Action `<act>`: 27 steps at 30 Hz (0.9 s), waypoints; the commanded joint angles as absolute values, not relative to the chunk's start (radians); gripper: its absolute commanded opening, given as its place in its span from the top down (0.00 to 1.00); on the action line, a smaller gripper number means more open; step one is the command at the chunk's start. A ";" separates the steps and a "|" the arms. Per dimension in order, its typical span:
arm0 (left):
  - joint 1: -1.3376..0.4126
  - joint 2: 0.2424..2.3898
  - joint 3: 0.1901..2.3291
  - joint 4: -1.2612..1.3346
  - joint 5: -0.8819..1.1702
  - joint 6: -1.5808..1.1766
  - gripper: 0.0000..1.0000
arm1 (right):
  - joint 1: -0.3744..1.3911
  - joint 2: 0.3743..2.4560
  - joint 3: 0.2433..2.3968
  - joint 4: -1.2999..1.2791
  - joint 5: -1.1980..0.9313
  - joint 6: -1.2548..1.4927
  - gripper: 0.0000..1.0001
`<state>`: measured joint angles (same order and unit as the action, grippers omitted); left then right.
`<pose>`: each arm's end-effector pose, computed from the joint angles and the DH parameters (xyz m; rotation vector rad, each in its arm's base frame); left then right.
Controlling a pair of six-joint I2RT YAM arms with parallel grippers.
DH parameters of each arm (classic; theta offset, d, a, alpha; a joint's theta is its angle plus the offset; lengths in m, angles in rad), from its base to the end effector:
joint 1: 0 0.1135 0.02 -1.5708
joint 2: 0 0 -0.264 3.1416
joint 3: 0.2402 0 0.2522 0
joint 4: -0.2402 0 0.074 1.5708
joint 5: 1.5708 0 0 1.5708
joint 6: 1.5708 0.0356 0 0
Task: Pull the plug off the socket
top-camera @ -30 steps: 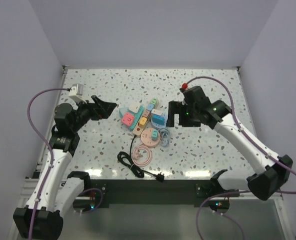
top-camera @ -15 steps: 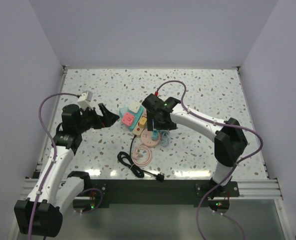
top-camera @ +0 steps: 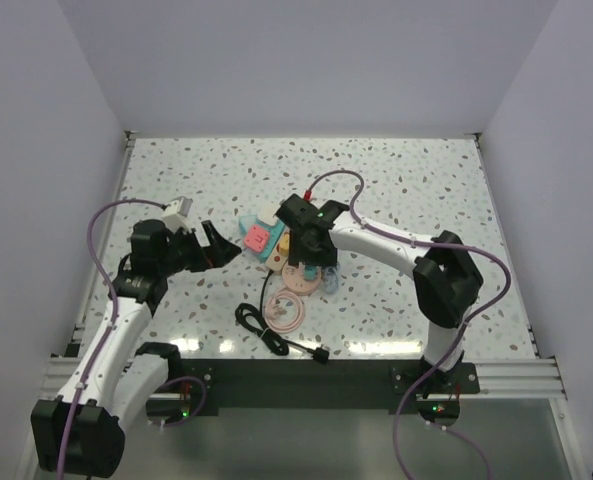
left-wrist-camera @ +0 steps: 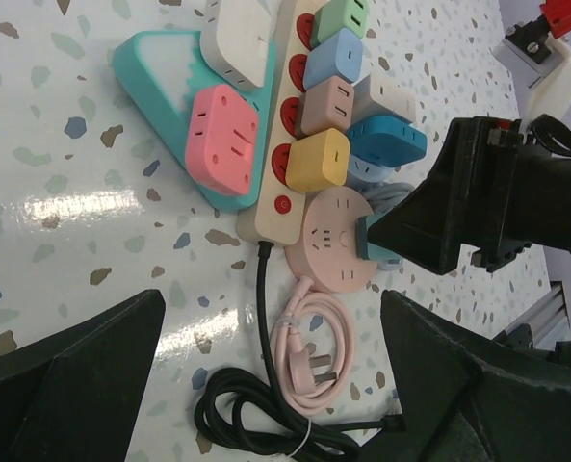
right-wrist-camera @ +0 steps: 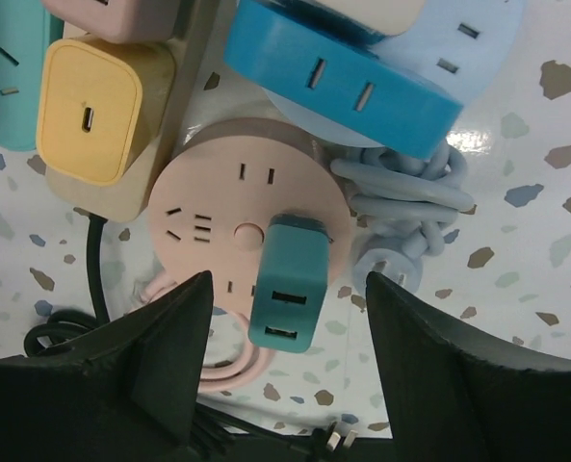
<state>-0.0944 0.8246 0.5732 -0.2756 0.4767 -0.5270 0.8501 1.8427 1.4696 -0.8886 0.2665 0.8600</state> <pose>0.1819 -0.0336 0.2514 -0.1666 2.1466 -0.8682 0.2537 0.2747 0.2312 0.0708 2.7384 0.0811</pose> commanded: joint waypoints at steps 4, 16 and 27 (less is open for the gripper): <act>-0.115 0.841 0.554 -0.259 0.497 -0.505 0.00 | 0.862 1.873 1.421 -0.856 0.245 0.940 0.45; -0.258 0.926 0.552 -0.207 0.499 -0.531 0.00 | 0.862 1.752 1.264 -0.773 0.172 0.839 1.00; -0.557 1.101 0.577 -0.057 0.339 -0.580 0.00 | 0.859 1.496 1.098 -0.580 -0.021 0.604 1.00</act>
<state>-0.5022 1.0645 0.5385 -0.1856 0.3874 -0.5522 0.8555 1.5631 1.1149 -0.6510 0.0814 0.6868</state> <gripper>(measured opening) 0.997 0.331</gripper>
